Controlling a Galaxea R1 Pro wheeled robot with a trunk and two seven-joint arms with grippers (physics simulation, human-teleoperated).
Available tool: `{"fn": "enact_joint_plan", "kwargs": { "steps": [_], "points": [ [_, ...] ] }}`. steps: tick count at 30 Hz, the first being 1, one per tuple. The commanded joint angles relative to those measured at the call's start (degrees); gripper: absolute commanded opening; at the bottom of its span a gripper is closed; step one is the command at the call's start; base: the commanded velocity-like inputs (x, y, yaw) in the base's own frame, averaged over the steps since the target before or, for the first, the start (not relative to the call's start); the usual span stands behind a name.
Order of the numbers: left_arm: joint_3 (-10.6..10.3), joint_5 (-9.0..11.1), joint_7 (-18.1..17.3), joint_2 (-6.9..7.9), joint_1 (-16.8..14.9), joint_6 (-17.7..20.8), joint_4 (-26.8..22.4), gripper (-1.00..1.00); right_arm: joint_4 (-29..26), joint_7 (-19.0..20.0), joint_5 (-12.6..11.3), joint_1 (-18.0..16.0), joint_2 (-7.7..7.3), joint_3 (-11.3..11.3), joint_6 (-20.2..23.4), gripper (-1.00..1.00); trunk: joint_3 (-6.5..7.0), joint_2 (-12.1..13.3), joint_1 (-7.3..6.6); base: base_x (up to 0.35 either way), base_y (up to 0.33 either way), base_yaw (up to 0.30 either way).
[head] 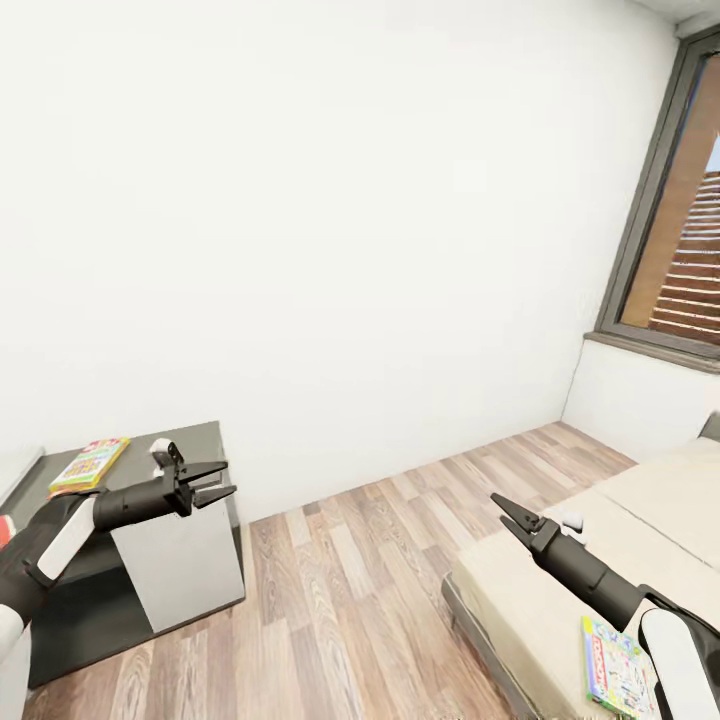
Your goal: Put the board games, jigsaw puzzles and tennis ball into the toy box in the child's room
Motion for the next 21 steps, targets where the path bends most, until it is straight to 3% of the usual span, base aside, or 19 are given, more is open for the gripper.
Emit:
{"fn": "enact_joint_plan", "kwargs": {
  "steps": [1, 21],
  "points": [
    [-0.17, 0.2, -0.16, 0.05, -0.02, 0.39, 0.03, 1.0, 0.02, 0.17, 0.01, -0.05, 0.01, -0.11, 0.35, 1.0, 0.0, -0.04, 0.02, 0.0, 0.0, -0.275],
    [-0.1, 0.18, -0.12, 0.19, -0.02, 0.38, 0.03, 1.0, 0.95, 0.03, 0.11, -0.05, -0.2, -0.11, 0.32, 1.0, 0.5, -0.04, 0.02, 0.0, 0.0, -0.275]
  ]
}}
